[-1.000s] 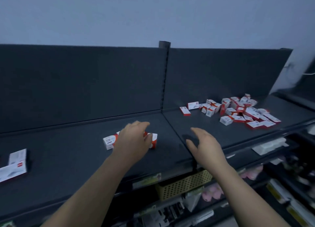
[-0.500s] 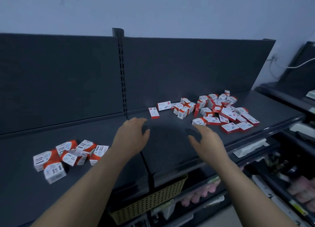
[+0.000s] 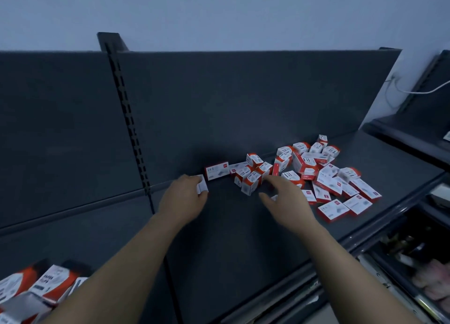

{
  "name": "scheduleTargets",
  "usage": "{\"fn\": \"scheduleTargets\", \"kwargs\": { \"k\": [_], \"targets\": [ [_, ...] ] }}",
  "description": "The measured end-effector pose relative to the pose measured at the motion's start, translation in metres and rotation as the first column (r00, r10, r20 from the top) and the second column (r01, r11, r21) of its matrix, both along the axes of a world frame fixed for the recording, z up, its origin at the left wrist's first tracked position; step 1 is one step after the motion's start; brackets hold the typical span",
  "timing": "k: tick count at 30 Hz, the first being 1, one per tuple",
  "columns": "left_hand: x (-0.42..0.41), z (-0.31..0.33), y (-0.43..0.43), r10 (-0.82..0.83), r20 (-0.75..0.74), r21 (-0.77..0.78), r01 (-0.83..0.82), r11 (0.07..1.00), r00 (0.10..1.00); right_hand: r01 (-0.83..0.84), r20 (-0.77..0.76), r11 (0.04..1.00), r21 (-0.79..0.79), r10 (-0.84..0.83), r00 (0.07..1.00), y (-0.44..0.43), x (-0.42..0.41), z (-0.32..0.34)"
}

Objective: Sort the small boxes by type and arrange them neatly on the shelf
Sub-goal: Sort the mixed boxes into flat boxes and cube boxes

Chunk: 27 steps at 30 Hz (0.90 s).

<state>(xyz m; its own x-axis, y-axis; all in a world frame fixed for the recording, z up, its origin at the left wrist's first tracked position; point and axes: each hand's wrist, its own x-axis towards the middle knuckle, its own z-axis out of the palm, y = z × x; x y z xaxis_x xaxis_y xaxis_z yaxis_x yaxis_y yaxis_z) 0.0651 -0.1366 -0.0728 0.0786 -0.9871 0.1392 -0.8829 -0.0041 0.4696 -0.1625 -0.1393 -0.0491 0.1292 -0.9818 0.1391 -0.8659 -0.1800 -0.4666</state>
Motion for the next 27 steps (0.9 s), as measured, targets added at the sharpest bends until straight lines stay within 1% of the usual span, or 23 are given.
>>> {"fn": "scheduleTargets", "kwargs": {
  "k": [3,8,12,14,18,21,25,27],
  "targets": [
    [-0.003,-0.01,-0.018,0.042,0.023,0.046,-0.043,0.998,0.999,-0.059,-0.014,0.998,-0.008,0.059,0.998,-0.02,0.001,-0.003],
    [-0.012,-0.019,-0.041,0.171,0.048,0.127,-0.176,0.976,0.984,-0.134,-0.039,0.99,-0.034,0.132,0.99,-0.056,0.013,-0.008],
    [-0.017,-0.026,-0.045,0.24,-0.032,0.137,-0.233,0.963,0.97,-0.309,-0.056,0.949,-0.061,0.306,0.95,-0.089,0.033,-0.012],
    [-0.018,-0.028,-0.043,0.277,-0.07,0.12,-0.267,0.956,0.958,-0.373,-0.118,0.925,-0.067,0.364,0.924,-0.107,0.046,-0.02],
    [-0.013,-0.028,-0.031,0.339,-0.117,0.124,-0.325,0.938,0.933,-0.447,-0.287,0.893,-0.043,0.418,0.862,-0.131,0.066,-0.029],
    [-0.009,-0.027,-0.018,0.389,-0.172,0.124,-0.372,0.92,0.905,-0.467,-0.349,0.884,-0.006,0.436,0.829,-0.138,0.071,-0.035],
    [-0.006,-0.028,0.006,0.446,-0.26,0.098,-0.436,0.894,0.856,-0.492,-0.314,0.87,-0.019,0.462,0.829,-0.135,0.071,-0.035],
    [-0.005,-0.027,0.02,0.475,-0.285,0.064,-0.478,0.876,0.832,-0.52,-0.253,0.854,-0.03,0.497,0.83,-0.129,0.072,-0.034]
  ]
}}
